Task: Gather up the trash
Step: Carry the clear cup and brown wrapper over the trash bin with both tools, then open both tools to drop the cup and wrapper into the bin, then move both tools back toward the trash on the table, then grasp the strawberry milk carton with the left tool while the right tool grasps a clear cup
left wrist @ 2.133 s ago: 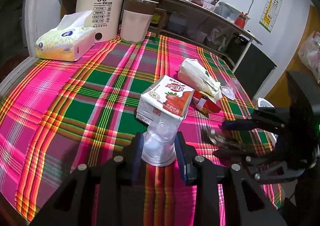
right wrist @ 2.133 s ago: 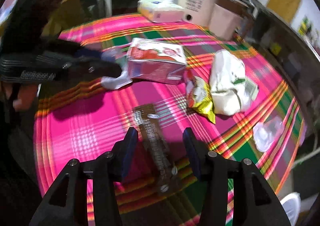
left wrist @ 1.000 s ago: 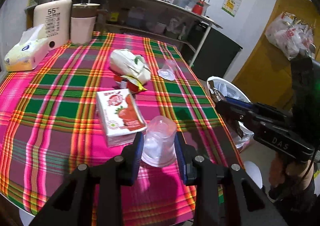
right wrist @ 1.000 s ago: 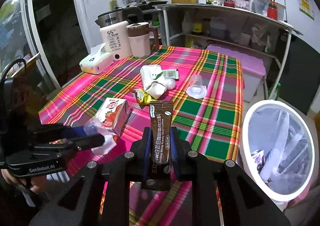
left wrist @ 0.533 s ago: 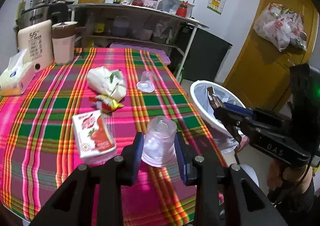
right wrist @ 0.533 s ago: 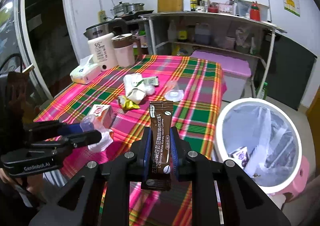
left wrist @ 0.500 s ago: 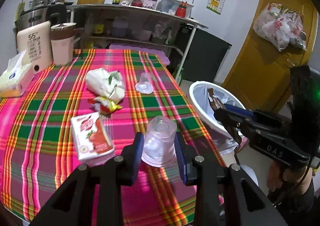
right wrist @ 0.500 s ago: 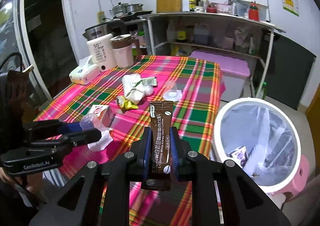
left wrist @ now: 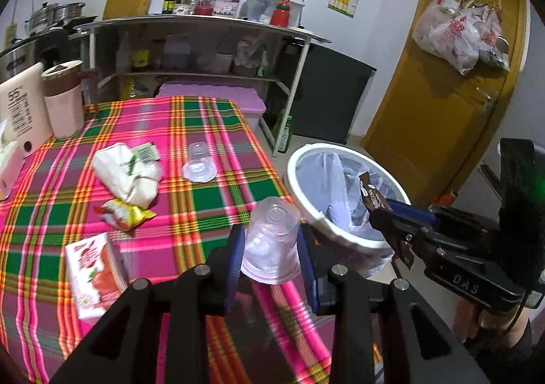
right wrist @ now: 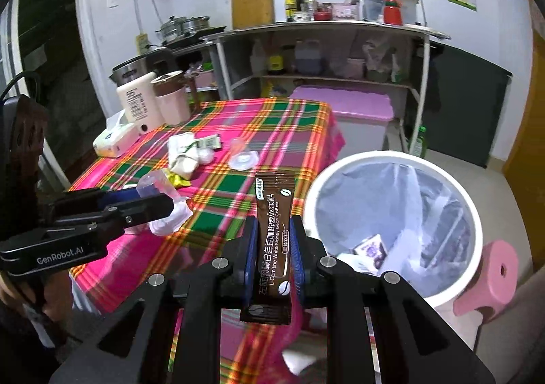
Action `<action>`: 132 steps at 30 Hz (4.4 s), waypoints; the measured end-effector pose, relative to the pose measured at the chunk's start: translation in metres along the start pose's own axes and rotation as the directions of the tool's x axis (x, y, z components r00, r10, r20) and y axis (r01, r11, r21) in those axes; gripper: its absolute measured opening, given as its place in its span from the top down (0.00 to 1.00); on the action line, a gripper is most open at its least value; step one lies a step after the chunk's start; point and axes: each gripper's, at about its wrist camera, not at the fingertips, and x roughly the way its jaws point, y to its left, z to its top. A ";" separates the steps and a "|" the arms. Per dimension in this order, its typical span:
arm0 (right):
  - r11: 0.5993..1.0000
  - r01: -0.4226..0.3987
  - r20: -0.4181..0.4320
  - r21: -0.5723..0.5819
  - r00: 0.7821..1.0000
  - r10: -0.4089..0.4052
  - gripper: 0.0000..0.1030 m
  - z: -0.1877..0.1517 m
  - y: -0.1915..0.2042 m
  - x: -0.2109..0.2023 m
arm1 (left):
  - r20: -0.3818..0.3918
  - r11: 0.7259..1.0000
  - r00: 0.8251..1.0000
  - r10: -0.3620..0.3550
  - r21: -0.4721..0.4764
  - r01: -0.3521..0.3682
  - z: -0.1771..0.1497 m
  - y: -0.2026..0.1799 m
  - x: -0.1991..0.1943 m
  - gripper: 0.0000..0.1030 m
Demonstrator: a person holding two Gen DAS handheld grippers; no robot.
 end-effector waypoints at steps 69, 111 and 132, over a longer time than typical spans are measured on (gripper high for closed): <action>0.992 0.101 -0.021 0.080 0.995 -0.099 0.57 -0.004 -0.034 -0.015 | 0.007 0.999 0.999 -0.037 0.019 0.036 0.013 -0.021 0.017 0.55; 0.997 -0.072 -0.104 -0.028 0.992 0.068 0.52 -0.012 0.034 0.024 | 0.002 0.924 0.946 0.325 -0.213 -0.317 -0.048 0.102 -0.037 0.38; 0.989 -0.142 -0.137 -0.044 0.981 0.135 0.51 -0.011 0.050 0.044 | -0.067 0.917 0.940 0.335 -0.204 -0.341 -0.056 0.107 -0.006 0.42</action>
